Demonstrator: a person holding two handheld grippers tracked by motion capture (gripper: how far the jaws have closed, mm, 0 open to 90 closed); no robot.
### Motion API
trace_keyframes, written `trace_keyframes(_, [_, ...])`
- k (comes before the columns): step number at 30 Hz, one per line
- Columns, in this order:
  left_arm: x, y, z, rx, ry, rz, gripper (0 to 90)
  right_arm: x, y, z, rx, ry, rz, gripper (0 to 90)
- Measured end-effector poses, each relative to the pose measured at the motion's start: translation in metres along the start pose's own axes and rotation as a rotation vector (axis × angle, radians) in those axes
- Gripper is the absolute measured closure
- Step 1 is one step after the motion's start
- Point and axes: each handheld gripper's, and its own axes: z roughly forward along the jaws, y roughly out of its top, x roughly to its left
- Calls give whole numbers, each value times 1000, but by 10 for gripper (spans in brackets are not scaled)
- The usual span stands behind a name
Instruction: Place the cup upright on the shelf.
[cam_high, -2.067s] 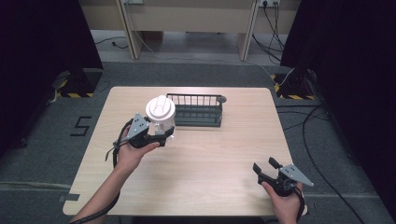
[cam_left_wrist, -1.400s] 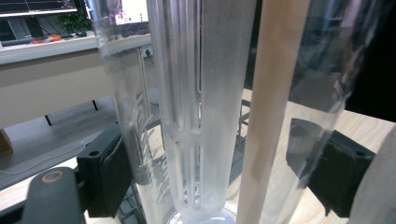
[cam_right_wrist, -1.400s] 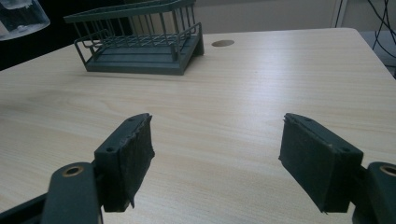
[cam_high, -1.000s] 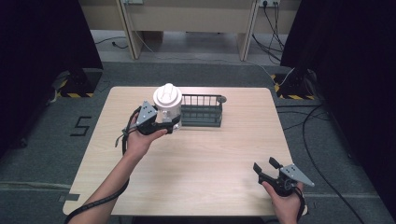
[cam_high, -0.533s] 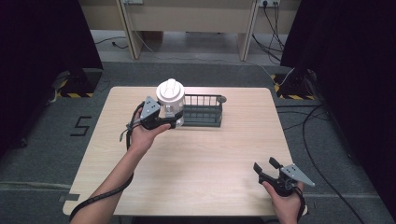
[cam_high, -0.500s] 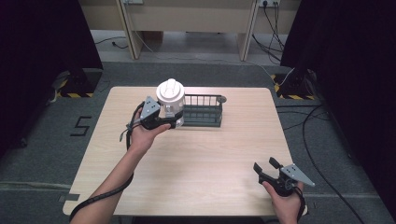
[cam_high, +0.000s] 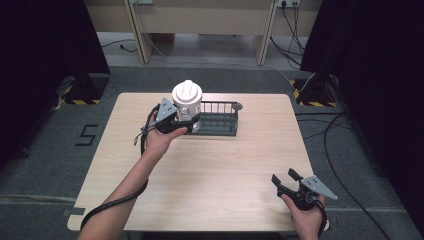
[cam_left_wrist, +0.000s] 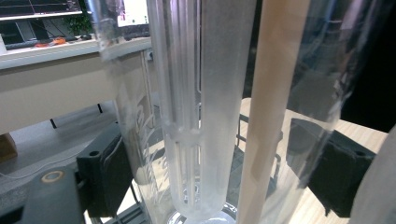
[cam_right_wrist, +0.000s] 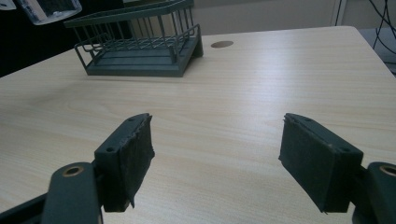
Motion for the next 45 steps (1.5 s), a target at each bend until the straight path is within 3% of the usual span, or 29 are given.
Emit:
trace_keyframes(17, [4, 10, 26, -1, 13, 5, 175, -1, 0, -1, -1, 3, 18, 261])
trace_keyframes(45, [9, 23, 61, 1, 33, -23, 175, -1, 0, -1, -5, 7, 19, 261])
